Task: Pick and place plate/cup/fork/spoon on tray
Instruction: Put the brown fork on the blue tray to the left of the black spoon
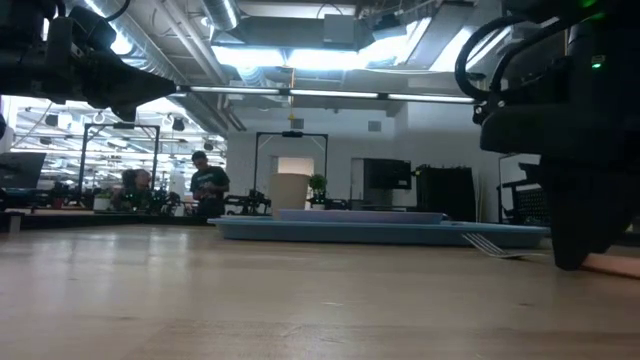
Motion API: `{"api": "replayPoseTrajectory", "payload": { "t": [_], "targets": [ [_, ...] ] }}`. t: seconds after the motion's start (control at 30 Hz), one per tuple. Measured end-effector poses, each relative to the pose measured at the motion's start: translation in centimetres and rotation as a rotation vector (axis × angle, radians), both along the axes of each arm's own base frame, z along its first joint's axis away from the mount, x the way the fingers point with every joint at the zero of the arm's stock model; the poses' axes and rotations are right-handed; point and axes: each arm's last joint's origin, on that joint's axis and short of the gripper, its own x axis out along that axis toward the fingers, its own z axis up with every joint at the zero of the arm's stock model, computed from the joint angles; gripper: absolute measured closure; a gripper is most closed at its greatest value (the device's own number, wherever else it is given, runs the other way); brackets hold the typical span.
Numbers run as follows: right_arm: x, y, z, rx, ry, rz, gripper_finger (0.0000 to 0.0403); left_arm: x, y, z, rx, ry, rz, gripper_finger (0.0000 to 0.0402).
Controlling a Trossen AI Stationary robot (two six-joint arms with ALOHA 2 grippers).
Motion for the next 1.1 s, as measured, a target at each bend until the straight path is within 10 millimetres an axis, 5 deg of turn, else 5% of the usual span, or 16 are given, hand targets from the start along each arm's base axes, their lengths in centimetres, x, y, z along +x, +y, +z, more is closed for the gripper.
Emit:
{"api": "replayPoseTrajectory", "payload": {
  "t": [0.23,0.4,0.6,0.83,1.1],
  "targets": [
    [-0.1,-0.1,0.0,-0.010,0.006,-0.006,0.0359,0.0,0.0,0.0,0.000,0.000,0.000,0.0371],
    [-0.2,-0.2,0.4,-0.007,0.000,-0.011,0.0363,0.0,0.0,0.0,0.000,0.000,0.000,0.0375],
    [-1.2,-1.8,4.4,-0.140,-0.111,-0.029,0.0363,0.0,0.0,0.0,0.000,0.000,0.000,0.0384],
    [-2.7,-5.7,9.7,-0.250,-0.246,-0.115,0.0363,0.0,0.0,0.0,0.000,0.000,0.000,0.0393],
    [-3.0,-12.9,11.3,-0.293,-0.212,-0.319,0.0363,0.0,0.0,0.0,0.000,0.000,0.000,0.0401]
  ]
}}
